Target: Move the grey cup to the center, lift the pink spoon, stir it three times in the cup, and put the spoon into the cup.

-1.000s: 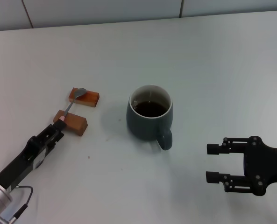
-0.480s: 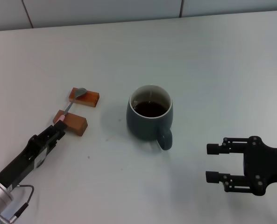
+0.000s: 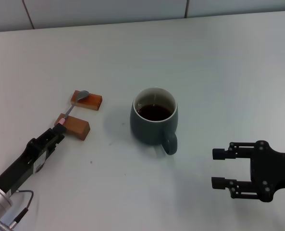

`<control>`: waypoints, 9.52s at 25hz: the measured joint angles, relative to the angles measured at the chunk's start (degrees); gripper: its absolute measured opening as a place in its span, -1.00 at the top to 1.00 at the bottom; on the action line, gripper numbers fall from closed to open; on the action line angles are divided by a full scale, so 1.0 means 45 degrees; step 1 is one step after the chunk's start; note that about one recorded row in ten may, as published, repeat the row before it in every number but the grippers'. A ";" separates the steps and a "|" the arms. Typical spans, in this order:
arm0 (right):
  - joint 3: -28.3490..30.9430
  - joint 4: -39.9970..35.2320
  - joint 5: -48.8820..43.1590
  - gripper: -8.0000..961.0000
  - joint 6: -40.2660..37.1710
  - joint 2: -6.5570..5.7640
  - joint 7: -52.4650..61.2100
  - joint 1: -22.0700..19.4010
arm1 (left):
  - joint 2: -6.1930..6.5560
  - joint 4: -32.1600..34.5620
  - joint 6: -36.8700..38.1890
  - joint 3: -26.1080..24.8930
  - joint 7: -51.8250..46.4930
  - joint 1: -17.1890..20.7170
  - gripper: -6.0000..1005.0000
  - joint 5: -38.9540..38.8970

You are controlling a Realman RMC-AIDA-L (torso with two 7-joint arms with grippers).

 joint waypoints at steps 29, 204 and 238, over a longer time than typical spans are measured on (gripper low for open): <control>-0.0034 0.0015 -0.0075 -0.36 -0.0031 0.0000 0.0018 0.0019 | 0.0000 -0.0020 -0.0230 -0.0290 -0.0301 0.0028 0.21 0.0000; 0.0649 -0.0455 -0.0113 -0.36 -0.0188 -0.0020 0.0180 -0.0112 | 0.0070 2.1379 0.1652 0.5088 -0.5363 -0.4468 0.71 2.2801; 0.2058 -0.0118 0.1115 -0.36 0.0384 0.0077 -0.0881 -0.0536 | 0.0183 1.7800 -0.2528 0.3092 0.3053 0.3270 -0.69 1.1137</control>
